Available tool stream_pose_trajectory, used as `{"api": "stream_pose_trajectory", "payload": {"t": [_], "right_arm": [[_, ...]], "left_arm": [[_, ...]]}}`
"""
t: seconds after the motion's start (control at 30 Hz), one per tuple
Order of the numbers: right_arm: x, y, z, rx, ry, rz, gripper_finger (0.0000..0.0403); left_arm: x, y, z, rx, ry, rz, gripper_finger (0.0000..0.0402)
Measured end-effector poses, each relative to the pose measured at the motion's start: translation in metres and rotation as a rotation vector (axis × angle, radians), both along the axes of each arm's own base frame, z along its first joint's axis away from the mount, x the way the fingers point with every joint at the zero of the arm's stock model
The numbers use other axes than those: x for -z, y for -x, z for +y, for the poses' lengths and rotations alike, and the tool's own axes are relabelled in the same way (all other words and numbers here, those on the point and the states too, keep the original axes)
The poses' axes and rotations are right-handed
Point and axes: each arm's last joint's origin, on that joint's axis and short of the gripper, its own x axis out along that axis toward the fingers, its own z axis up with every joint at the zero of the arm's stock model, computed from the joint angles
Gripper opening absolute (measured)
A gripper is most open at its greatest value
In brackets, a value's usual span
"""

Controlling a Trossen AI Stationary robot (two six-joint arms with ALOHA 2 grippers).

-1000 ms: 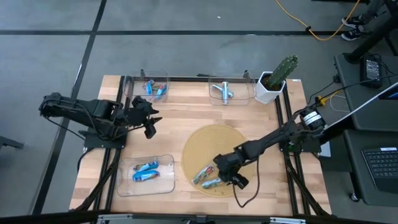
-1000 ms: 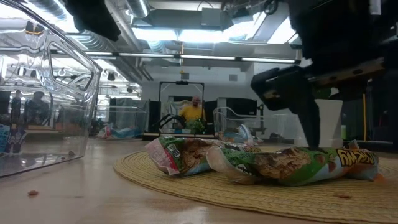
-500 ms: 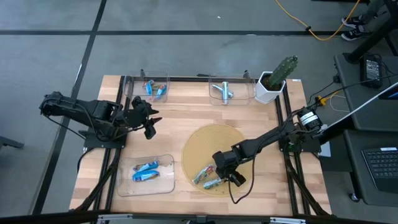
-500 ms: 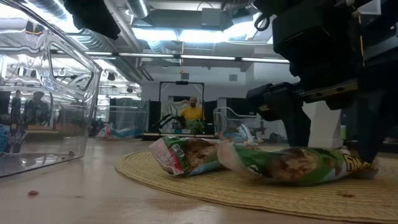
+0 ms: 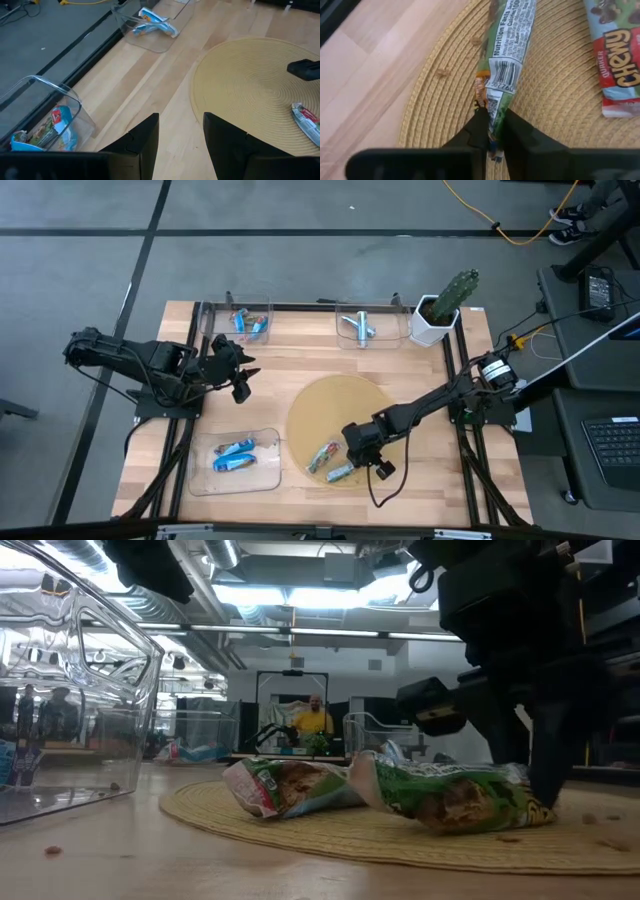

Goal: Pick and place Granola Bars by type
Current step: Put the orange granola bar into the top right transparent bin

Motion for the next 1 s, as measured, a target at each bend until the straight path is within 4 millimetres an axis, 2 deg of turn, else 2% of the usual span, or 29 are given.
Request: {"api": "stream_pose_trajectory", "payload": {"t": [0.2,0.4,0.7,0.87,1.0], "right_arm": [[-0.010,0.001,-0.005,0.019,-0.002,-0.023,0.0036],[-0.039,0.010,-0.010,0.061,0.052,-0.072,0.0038],[-0.088,0.035,-0.026,0.311,0.165,-0.148,0.0027],[-0.104,0.047,-0.035,0.445,0.239,-0.181,0.0032],[-0.111,0.054,-0.043,0.485,0.264,-0.173,0.0027]], "left_arm": [[0.000,0.000,0.000,0.001,0.000,0.001,0.0145],[0.000,0.000,0.000,0.001,-0.001,0.001,0.0145],[0.000,0.000,0.000,-0.006,-0.016,0.002,0.0145],[0.000,0.000,0.001,-0.011,-0.022,0.001,0.0145],[0.000,0.000,0.001,-0.012,-0.021,0.001,0.0145]]}}
